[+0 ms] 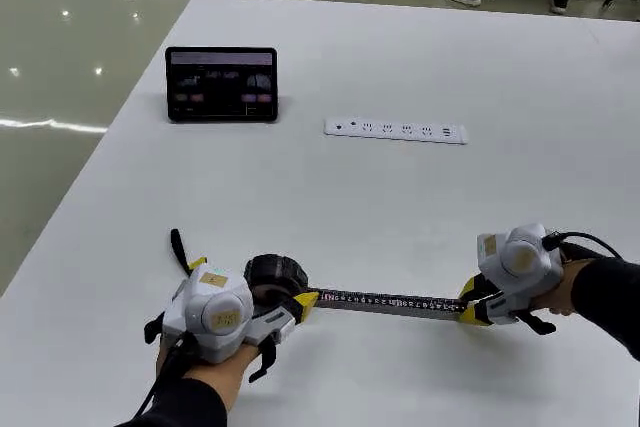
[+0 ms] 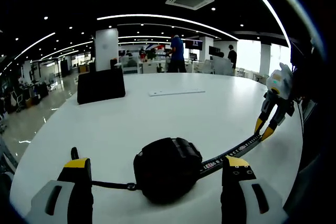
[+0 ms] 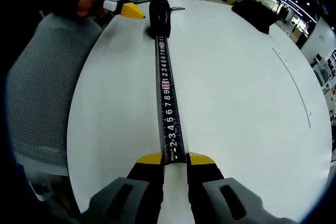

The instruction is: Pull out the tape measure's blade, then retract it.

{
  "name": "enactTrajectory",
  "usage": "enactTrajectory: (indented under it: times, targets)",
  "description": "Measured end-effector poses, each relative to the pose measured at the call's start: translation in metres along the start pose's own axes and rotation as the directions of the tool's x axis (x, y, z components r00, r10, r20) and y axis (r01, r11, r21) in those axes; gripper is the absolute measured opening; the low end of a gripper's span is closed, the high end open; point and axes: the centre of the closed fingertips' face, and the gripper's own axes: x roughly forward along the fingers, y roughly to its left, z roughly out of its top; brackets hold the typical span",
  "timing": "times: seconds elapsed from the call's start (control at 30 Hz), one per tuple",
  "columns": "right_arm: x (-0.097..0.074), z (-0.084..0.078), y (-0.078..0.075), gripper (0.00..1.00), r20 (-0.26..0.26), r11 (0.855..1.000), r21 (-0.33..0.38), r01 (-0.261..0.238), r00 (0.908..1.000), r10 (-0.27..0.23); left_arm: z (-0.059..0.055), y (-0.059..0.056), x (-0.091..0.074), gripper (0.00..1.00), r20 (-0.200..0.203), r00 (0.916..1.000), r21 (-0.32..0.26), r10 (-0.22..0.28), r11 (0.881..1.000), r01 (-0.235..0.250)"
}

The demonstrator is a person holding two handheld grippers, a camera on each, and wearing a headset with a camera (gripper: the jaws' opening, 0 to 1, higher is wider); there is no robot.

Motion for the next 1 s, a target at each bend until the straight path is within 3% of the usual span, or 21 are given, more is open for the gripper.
enactTrajectory:
  times: [0.27,0.43,0.57,0.77,1.0]
  targets:
    - [0.000,0.001,0.001,0.11,0.001,1.000,-0.009,-0.008,1.0000,0.008,0.000,0.000,0.000,1.00,0.000,1.0000,-0.005,0.000,1.000,0.000]
    - [0.001,0.003,0.001,0.11,-0.070,1.000,0.006,0.006,0.9975,-0.006,-0.001,0.000,0.002,1.00,0.002,1.0000,-0.013,0.004,1.000,-0.004]
    - [0.002,0.002,0.000,0.11,-0.079,1.000,0.008,0.014,0.9968,-0.013,-0.006,-0.001,0.006,0.99,-0.023,0.9997,-0.029,0.003,1.000,-0.004]
    - [0.003,0.002,-0.003,0.11,-0.086,0.997,0.069,0.016,0.9962,-0.010,-0.004,0.003,0.012,0.95,-0.026,0.9994,-0.053,0.021,0.998,-0.023]
    - [0.004,0.004,-0.002,0.10,-0.162,1.000,0.018,-0.007,0.9867,0.010,-0.006,-0.002,0.019,0.88,-0.051,0.9982,-0.077,0.030,0.996,-0.034]
